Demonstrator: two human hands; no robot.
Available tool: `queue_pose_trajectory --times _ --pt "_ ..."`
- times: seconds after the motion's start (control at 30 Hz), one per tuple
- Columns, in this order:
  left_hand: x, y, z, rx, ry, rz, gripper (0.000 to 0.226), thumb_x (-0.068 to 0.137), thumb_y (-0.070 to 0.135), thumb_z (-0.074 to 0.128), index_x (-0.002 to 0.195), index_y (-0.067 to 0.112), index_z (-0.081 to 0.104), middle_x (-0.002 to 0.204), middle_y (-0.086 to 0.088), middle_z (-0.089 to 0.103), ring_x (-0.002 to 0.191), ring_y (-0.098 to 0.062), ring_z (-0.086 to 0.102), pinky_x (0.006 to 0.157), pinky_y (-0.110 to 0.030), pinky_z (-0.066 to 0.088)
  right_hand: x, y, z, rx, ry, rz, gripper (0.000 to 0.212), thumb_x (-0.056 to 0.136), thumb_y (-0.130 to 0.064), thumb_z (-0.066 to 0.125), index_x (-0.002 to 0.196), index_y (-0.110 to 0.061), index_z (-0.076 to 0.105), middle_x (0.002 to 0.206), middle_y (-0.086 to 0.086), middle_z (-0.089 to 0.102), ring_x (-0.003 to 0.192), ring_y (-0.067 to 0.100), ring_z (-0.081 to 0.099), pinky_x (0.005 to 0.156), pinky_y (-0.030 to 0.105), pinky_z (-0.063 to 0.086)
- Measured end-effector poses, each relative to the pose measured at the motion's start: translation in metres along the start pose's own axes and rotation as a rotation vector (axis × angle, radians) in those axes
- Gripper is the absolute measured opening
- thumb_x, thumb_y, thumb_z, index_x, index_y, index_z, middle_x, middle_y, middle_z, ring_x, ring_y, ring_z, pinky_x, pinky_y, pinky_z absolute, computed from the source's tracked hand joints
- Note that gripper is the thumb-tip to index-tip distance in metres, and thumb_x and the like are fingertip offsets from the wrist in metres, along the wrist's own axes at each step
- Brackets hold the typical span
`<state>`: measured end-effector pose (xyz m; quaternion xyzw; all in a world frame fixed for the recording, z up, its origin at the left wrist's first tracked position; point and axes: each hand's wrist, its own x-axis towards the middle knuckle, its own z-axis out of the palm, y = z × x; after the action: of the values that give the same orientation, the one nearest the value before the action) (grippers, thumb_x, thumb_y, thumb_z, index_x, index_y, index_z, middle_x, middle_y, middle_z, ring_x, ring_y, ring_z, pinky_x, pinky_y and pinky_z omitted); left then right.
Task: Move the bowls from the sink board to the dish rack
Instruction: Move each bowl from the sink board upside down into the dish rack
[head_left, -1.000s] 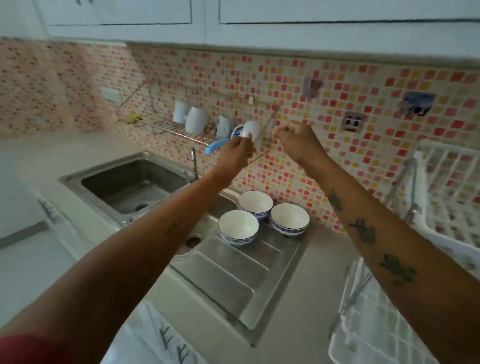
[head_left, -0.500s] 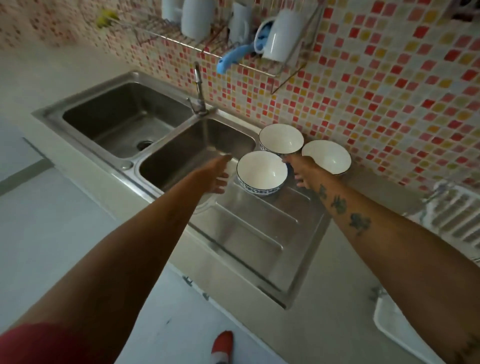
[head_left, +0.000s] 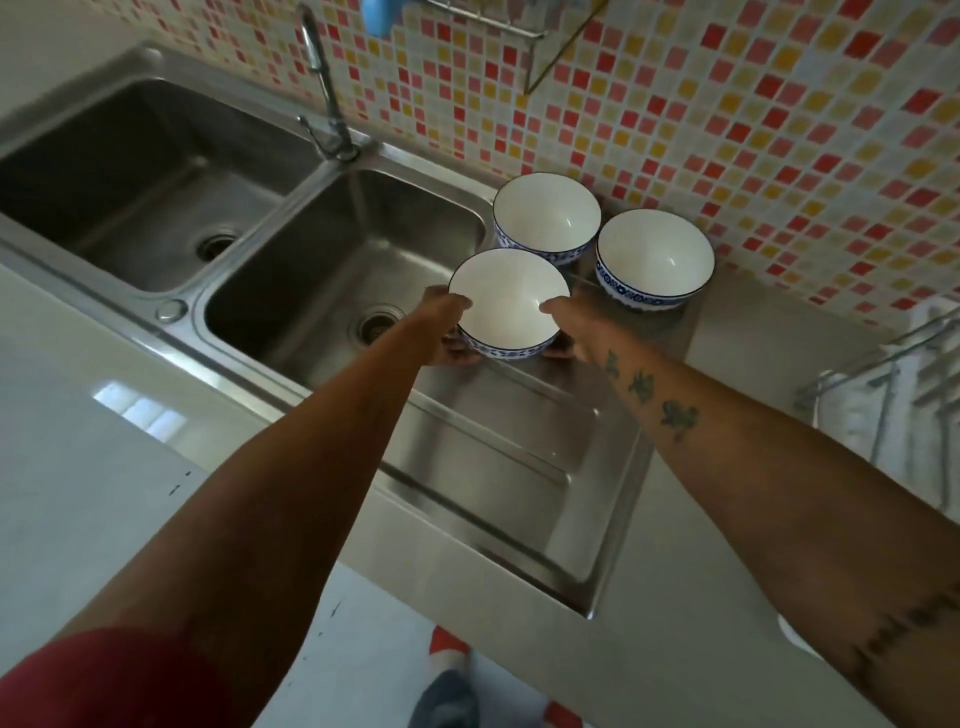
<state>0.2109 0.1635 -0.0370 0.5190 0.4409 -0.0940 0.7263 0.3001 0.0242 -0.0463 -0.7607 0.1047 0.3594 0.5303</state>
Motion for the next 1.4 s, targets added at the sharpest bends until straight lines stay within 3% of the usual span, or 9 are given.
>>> queue_pose_trajectory --times 0.27,0.57,0.7,0.87,0.97,1.13,1.2,1.33,1.4 --pt "0.007 -0.002 0.002 0.095 -0.023 0.054 0.049 0.093 -0.001 0.029 0.137 0.019 0.039 0.117 -0.016 0.050 0.080 -0.029 0.057 0.080 -0.048 0.051 0.011 0.003 0.006 0.023 0.050 -0.020 0.057 0.092 -0.003 0.031 0.145 -0.022 0.031 0.145 0.009 0.042 0.109 0.027 0.049 0.068 0.041 0.052" --pt "-0.034 0.001 0.014 0.102 -0.096 0.114 0.047 0.092 -0.004 0.034 0.132 0.017 0.045 0.139 -0.017 0.048 0.107 -0.036 0.053 0.055 -0.043 0.053 -0.034 -0.003 -0.014 0.018 0.112 -0.087 0.055 0.092 -0.005 0.031 0.145 -0.018 0.033 0.143 0.011 0.044 0.121 0.033 0.051 0.074 0.041 0.051" --pt "-0.084 0.024 0.035 0.090 -0.153 0.223 0.039 0.096 0.002 0.038 0.130 0.017 0.045 0.133 -0.016 0.049 0.089 -0.029 0.056 0.068 -0.046 0.054 -0.074 -0.030 -0.044 -0.029 0.221 -0.255 0.052 0.088 -0.003 0.034 0.138 -0.013 0.045 0.136 0.015 0.053 0.114 0.036 0.055 0.087 0.045 0.054" --pt "-0.166 0.065 0.067 -0.085 -0.203 0.203 0.046 0.094 0.041 0.050 0.134 0.019 0.042 0.132 -0.015 0.049 0.108 -0.034 0.052 0.080 -0.054 0.051 -0.162 -0.078 -0.093 -0.018 0.308 -0.441 0.055 0.085 -0.001 0.031 0.137 -0.014 0.044 0.129 0.013 0.056 0.112 0.036 0.056 0.089 0.055 0.054" --pt "-0.217 0.091 0.082 -0.162 -0.323 0.206 0.050 0.084 0.059 0.049 0.115 0.021 0.057 0.120 -0.011 0.056 0.103 -0.034 0.054 0.077 -0.054 0.052 -0.225 -0.100 -0.122 -0.014 0.344 -0.604 0.056 0.085 0.002 0.030 0.136 -0.015 0.046 0.121 0.009 0.056 0.103 0.031 0.055 0.071 0.043 0.057" --pt "-0.289 0.114 0.116 -0.119 -0.604 0.288 0.057 0.083 0.066 0.037 0.117 0.027 0.061 0.133 -0.011 0.058 0.118 -0.039 0.053 0.090 -0.055 0.047 -0.321 -0.116 -0.171 -0.020 0.470 -0.865 0.058 0.086 0.003 0.032 0.141 -0.013 0.041 0.140 0.012 0.049 0.122 0.031 0.050 0.087 0.038 0.046" --pt "-0.321 0.110 0.135 -0.038 -0.741 0.363 0.049 0.081 0.062 0.046 0.116 0.032 0.063 0.130 -0.009 0.062 0.113 -0.039 0.058 0.095 -0.055 0.046 -0.353 -0.113 -0.192 -0.007 0.515 -0.941 0.055 0.089 0.002 0.032 0.140 -0.014 0.042 0.133 0.008 0.050 0.115 0.026 0.050 0.081 0.034 0.042" --pt "-0.376 0.093 0.183 0.088 -0.964 0.507 0.042 0.081 0.055 0.051 0.114 0.032 0.065 0.105 -0.007 0.074 0.088 -0.035 0.073 0.076 -0.051 0.056 -0.400 -0.095 -0.243 0.074 0.617 -1.006 0.051 0.091 0.002 0.033 0.137 -0.016 0.047 0.110 0.001 0.049 0.101 0.021 0.050 0.066 0.025 0.042" --pt "-0.391 0.085 0.209 0.122 -1.016 0.522 0.050 0.081 0.056 0.051 0.123 0.032 0.062 0.120 -0.007 0.069 0.100 -0.037 0.069 0.082 -0.054 0.054 -0.414 -0.081 -0.270 0.116 0.666 -1.018 0.050 0.090 0.002 0.035 0.135 -0.016 0.049 0.112 0.004 0.052 0.100 0.022 0.051 0.074 0.028 0.046"
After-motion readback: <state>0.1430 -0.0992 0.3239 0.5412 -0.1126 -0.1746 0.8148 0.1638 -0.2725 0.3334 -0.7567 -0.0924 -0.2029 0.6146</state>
